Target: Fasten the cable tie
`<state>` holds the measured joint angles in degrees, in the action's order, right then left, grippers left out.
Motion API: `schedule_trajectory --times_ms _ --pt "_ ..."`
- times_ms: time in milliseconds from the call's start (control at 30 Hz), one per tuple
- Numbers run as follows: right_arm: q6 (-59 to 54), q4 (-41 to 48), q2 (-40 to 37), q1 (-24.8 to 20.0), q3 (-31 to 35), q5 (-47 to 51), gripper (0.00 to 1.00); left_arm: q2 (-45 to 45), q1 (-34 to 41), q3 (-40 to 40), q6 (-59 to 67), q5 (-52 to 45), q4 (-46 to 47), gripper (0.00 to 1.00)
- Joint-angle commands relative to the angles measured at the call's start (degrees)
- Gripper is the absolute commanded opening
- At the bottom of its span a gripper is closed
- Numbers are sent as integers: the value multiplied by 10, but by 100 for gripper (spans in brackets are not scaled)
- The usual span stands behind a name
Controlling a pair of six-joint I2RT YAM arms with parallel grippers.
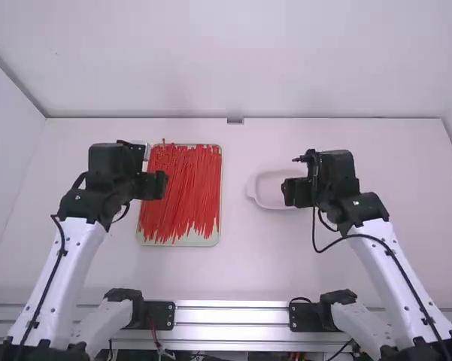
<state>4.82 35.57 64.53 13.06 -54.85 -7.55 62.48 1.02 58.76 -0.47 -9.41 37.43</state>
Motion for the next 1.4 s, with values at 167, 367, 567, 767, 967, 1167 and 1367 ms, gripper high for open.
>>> schedule_trajectory --times_ms 167,367,567,767,967,1167,1367 --pt "12 41 11 15 -66 -28 95 55 -1 56 -14 -45 18 96" --pt "14 35 18 39 -83 -31 98 76 3 75 -16 -51 16 99" --pt "14 5 32 73 -85 -32 98 101 1 83 -31 -50 -23 99" --pt "12 -35 32 92 -85 -31 98 145 0 113 -41 -49 -34 99" --pt "14 -76 33 74 -85 -31 98 231 -3 192 -26 -39 -21 99" --pt "14 -63 38 59 -85 -32 98 333 -3 271 -27 -15 -14 99" --pt "14 -25 38 59 -85 -31 98 431 2 332 -27 -16 -16 99"
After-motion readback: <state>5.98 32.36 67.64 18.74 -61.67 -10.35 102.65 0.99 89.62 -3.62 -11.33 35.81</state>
